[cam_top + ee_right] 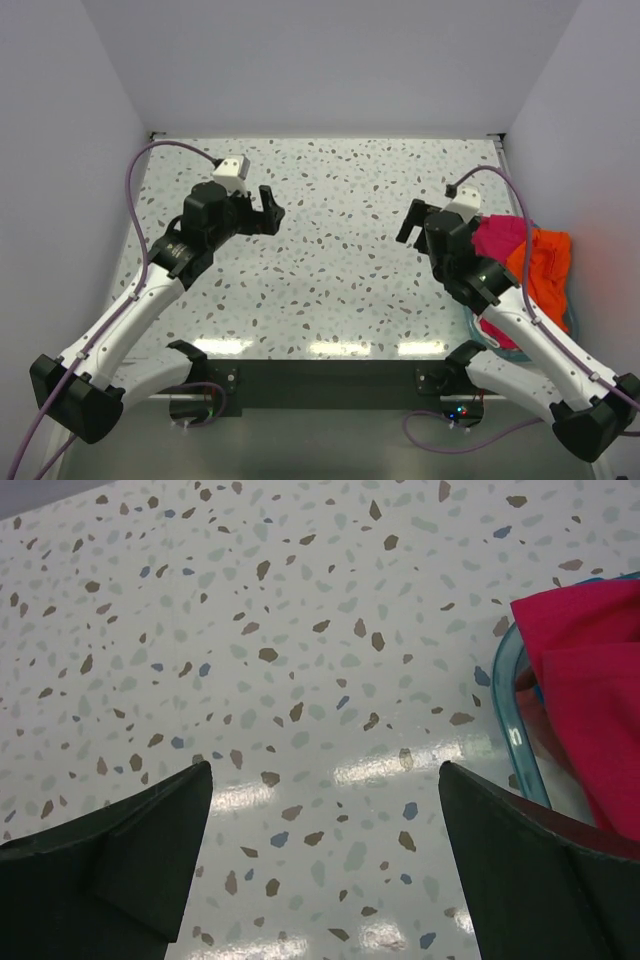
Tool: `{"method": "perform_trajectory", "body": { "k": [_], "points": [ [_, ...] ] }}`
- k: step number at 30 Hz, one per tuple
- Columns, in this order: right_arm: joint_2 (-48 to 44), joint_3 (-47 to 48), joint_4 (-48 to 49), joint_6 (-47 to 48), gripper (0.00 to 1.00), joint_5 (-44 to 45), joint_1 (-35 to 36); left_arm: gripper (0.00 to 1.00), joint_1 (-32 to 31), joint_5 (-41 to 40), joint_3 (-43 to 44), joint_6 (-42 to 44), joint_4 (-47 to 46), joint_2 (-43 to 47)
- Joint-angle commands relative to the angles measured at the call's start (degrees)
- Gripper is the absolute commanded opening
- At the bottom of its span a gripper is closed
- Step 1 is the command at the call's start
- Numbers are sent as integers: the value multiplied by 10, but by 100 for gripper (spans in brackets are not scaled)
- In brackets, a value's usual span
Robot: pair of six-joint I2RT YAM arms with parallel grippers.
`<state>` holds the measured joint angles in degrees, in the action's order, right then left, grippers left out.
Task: Fold and stack the t-shirts
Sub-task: Grab the tshirt from the pile
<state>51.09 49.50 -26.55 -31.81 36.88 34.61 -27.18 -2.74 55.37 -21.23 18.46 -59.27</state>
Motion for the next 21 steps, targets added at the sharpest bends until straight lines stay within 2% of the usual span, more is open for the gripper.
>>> {"method": "perform_trajectory", "body": {
  "k": [1,3,5,8,9,12,15,21],
  "points": [
    [14,36,-30,-9,99,29,1,100,-1,25,3,2,-10,10],
    [34,58,-34,11,99,34,1,100,-2,39,3,-1,-11,10],
    [85,107,-64,3,99,100,-6,100,-1,42,2,-3,-14,9],
    [153,180,-154,-25,99,102,-102,100,-1,54,1,-6,-16,5],
    [161,186,-169,-26,98,78,-177,100,-1,59,0,-7,-18,4],
    [170,180,-161,-29,96,59,-307,100,-2,65,-6,-12,-21,3],
    [192,181,-171,-40,95,49,-401,99,-2,72,-13,-15,-25,1],
    [205,159,-153,-62,94,49,-500,99,-1,79,-13,-15,-28,-5]
  ]
}}
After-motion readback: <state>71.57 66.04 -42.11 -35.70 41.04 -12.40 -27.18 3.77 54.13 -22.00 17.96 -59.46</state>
